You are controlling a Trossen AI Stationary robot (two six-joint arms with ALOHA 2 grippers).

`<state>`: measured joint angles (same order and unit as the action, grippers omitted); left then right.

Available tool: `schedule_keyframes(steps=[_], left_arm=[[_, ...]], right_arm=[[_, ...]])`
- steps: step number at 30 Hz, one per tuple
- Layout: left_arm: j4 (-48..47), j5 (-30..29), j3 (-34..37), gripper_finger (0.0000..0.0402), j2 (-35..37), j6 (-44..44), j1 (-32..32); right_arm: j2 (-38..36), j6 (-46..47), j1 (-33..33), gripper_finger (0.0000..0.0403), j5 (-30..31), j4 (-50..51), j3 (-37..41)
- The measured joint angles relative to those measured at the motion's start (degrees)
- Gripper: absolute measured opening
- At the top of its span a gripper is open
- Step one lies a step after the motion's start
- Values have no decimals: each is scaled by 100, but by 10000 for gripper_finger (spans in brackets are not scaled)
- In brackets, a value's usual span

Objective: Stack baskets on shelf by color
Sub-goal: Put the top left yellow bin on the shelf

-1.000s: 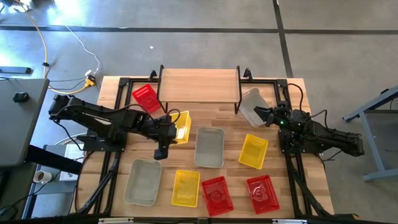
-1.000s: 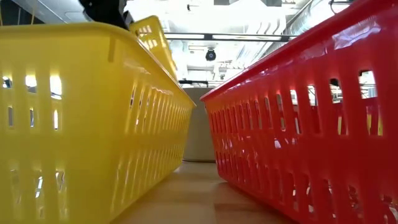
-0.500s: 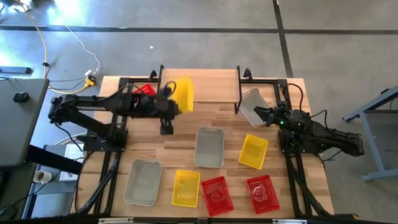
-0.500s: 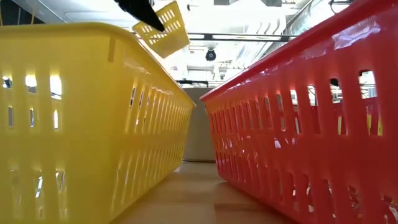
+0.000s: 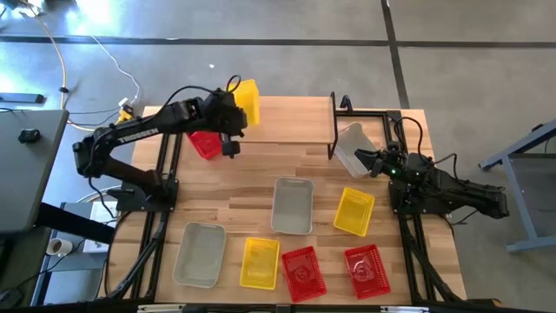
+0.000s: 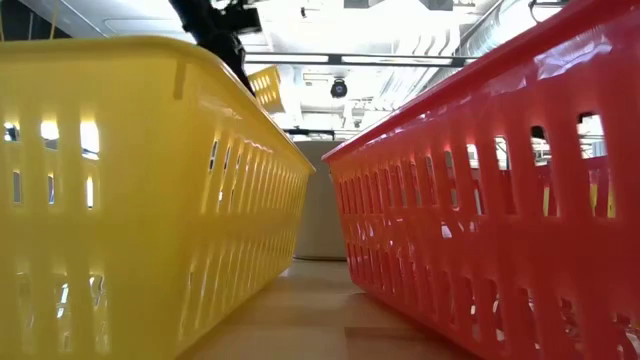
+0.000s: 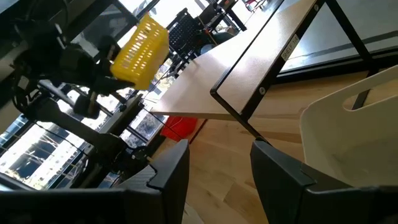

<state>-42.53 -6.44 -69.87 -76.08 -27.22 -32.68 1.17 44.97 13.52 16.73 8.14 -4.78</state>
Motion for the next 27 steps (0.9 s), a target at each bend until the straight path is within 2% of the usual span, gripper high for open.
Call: schedule_keyframes(steps=[13,27], left_arm=[[-258,-26,2,0,-605,-200,49],[-571,-184,4,0,-638,-200,49]], right_arm=[[0,0,-1,154,-30,0,0],[0,0,-1,154,-68,0,0]])
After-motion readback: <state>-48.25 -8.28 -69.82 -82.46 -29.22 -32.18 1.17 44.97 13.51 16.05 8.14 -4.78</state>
